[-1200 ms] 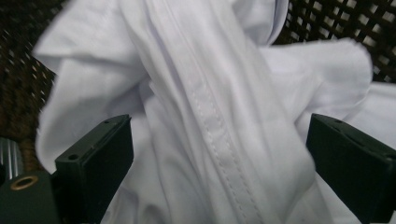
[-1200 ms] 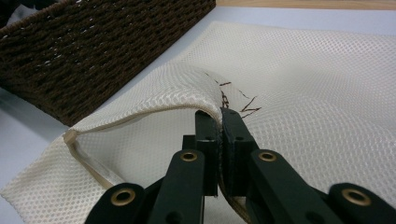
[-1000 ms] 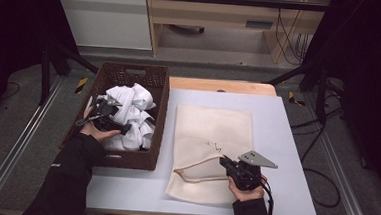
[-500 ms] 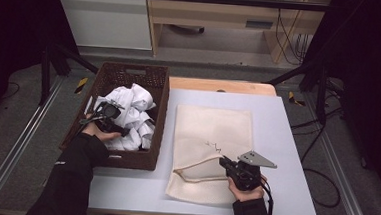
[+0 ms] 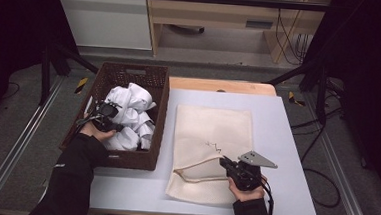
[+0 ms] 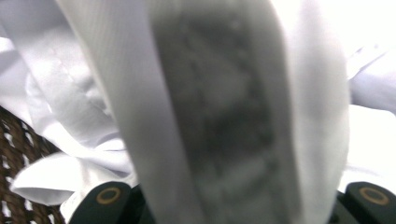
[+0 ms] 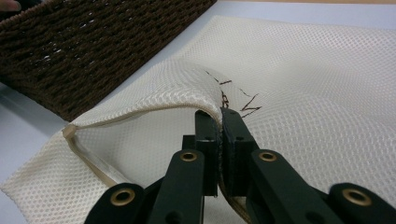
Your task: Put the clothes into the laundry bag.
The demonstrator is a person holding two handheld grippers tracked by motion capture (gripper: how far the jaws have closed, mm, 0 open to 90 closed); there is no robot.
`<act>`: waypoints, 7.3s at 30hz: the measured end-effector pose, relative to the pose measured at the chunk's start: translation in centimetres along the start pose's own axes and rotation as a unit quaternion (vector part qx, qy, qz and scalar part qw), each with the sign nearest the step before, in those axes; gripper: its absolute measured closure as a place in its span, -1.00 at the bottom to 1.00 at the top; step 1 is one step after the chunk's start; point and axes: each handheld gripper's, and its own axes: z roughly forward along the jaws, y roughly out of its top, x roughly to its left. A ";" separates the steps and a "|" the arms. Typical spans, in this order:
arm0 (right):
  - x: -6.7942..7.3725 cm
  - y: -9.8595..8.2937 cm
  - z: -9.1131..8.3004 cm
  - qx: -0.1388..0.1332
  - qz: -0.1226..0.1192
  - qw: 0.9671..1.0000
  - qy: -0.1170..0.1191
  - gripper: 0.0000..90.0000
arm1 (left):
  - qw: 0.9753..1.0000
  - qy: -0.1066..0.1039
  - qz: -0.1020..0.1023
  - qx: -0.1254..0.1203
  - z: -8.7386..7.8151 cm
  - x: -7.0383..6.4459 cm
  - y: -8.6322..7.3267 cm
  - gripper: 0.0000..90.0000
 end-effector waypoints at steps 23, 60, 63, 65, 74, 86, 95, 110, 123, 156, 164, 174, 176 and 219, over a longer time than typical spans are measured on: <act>-0.1 0.1 -0.1 -0.004 0.005 1.000 0.002 0.94 | 0.983 0.056 0.035 -0.173 -4.0 -0.8 -0.5 0.79; -0.1 0.1 -0.2 -0.006 0.003 1.000 -0.001 0.94 | 0.919 0.055 0.063 -0.386 -16.1 -4.7 1.3 0.80; -0.1 0.1 -0.3 -0.008 0.006 1.000 0.000 0.94 | 0.911 0.051 0.067 -0.404 -17.3 -5.2 1.6 0.80; -0.1 0.1 -0.2 -0.008 0.005 1.000 0.000 0.94 | 0.908 0.049 0.068 -0.411 -17.7 -5.4 1.8 0.80; -0.2 0.1 -0.2 -0.008 0.006 1.000 0.001 0.94 | 0.895 0.042 0.071 -0.438 -19.0 -6.3 2.5 0.80; -0.2 0.1 -0.2 -0.008 0.007 1.000 0.001 0.94 | 0.869 0.034 0.078 -0.487 -22.5 -8.2 3.8 0.80; -0.3 0.1 -0.2 -0.007 0.008 1.000 0.000 0.94 | 0.846 0.025 0.093 -0.525 -26.1 -10.1 5.2 0.80; -0.3 0.1 -0.3 -0.009 0.011 1.000 0.002 0.94 | 0.809 -0.002 0.112 -0.577 -29.2 -14.0 6.7 0.80; -0.5 0.1 -0.3 -0.011 0.010 1.000 0.001 0.94 | 0.782 -0.021 0.115 -0.612 -31.1 -16.3 7.7 0.80; -0.9 0.2 -0.5 -0.019 0.010 1.000 -0.001 0.95 | 0.714 -0.098 0.158 -0.675 -36.9 -24.2 9.2 0.80; -1.2 0.2 -0.5 -0.021 0.015 1.000 -0.003 0.95 | 0.711 -0.116 0.161 -0.674 -37.0 -25.8 10.1 0.80; -1.8 0.1 -0.7 -0.023 0.020 0.999 -0.008 0.95 | 0.726 -0.146 0.156 -0.654 -35.1 -24.1 8.1 0.80; -1.9 0.1 -0.4 -0.021 0.020 1.000 -0.011 0.95 | 0.733 -0.153 0.156 -0.645 -34.6 -23.5 7.4 0.80; -3.7 0.1 0.6 -0.025 0.041 0.999 -0.022 0.94 | 0.888 -0.233 0.172 -0.357 -12.4 -21.3 -4.4 0.80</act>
